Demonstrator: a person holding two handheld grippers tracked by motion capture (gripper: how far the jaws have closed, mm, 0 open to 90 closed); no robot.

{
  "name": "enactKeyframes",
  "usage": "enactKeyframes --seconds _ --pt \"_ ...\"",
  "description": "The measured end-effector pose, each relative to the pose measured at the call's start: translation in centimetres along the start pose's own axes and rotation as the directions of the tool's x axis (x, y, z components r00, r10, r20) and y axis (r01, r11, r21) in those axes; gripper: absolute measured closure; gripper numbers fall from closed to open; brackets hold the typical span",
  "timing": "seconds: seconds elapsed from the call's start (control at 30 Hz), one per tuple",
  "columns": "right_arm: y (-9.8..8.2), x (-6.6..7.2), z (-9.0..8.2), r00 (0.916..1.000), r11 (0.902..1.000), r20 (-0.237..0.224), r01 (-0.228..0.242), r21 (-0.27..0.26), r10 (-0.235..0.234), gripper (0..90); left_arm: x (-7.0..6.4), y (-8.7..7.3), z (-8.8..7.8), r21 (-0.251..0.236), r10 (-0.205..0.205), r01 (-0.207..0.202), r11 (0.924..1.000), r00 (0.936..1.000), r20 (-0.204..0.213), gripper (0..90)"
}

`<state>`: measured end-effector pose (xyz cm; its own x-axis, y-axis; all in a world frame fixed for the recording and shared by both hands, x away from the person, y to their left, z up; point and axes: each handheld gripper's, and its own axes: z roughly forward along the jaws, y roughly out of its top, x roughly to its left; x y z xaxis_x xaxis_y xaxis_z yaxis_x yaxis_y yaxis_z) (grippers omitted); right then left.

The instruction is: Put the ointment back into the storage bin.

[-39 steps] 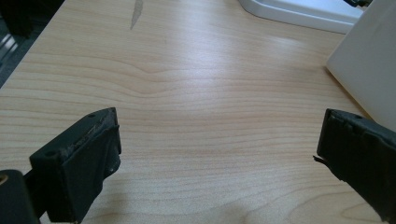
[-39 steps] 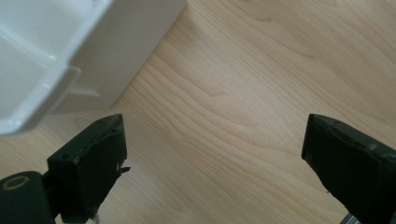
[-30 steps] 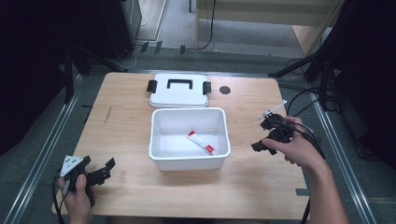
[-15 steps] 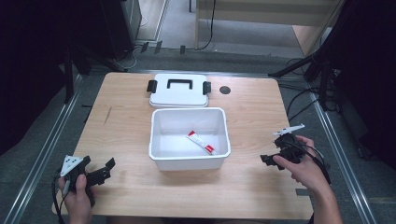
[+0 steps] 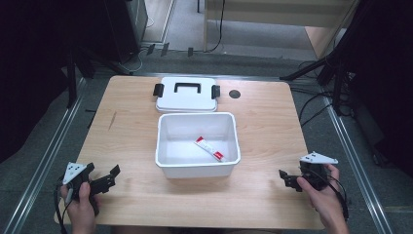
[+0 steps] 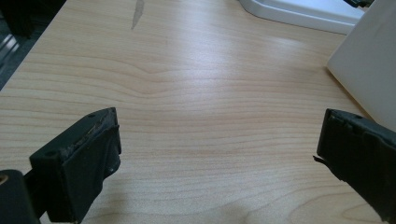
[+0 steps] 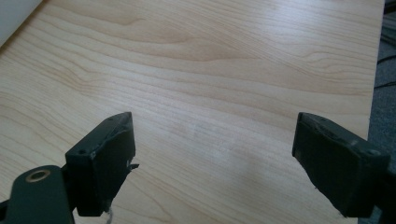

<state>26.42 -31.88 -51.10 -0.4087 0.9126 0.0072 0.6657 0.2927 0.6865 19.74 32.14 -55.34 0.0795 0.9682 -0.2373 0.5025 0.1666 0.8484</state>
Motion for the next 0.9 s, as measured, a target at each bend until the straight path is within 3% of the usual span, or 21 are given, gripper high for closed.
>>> enactKeyframes --seconds 0.17,0.3,0.47,0.63,0.7,0.77,0.9 --pt "-2.1 -0.3 -0.3 0.9986 0.9929 0.028 -0.04 -0.112 0.044 13.6 0.0 0.0 0.0 -0.001 -0.001 0.001 1.0 1.0 -0.001 0.1" --pt "-3.7 -0.5 -0.5 0.9964 0.9824 0.019 -0.078 -0.17 0.082 13.6 0.0 0.0 0.0 -0.001 -0.002 0.002 1.0 1.0 -0.001 0.1" --pt "-5.3 -0.6 -0.9 0.9945 0.9763 0.039 -0.088 -0.198 0.097 13.6 0.0 0.0 0.0 0.0 -0.005 0.005 1.0 1.0 0.006 0.1" --pt "-7.1 -0.6 -2.1 0.9881 0.962 0.067 -0.118 -0.247 0.138 13.6 0.0 0.0 0.0 0.003 -0.002 0.002 1.0 1.0 0.006 0.1" --pt "-7.7 -0.9 -2.2 0.985 0.9602 0.056 -0.146 -0.238 0.163 13.6 0.0 0.0 0.0 0.001 0.001 -0.001 1.0 1.0 0.005 0.1" --pt "-7.9 -1.1 -2.6 0.9804 0.9475 0.045 -0.173 -0.269 0.192 13.7 -0.1 0.0 0.0 0.001 0.002 -0.002 1.0 1.0 0.005 0.1" --pt "-8.0 -1.6 -2.6 0.972 0.9329 0.005 -0.224 -0.282 0.235 13.7 -0.1 0.0 0.0 0.003 0.008 -0.008 1.0 1.0 0.001 0.1"
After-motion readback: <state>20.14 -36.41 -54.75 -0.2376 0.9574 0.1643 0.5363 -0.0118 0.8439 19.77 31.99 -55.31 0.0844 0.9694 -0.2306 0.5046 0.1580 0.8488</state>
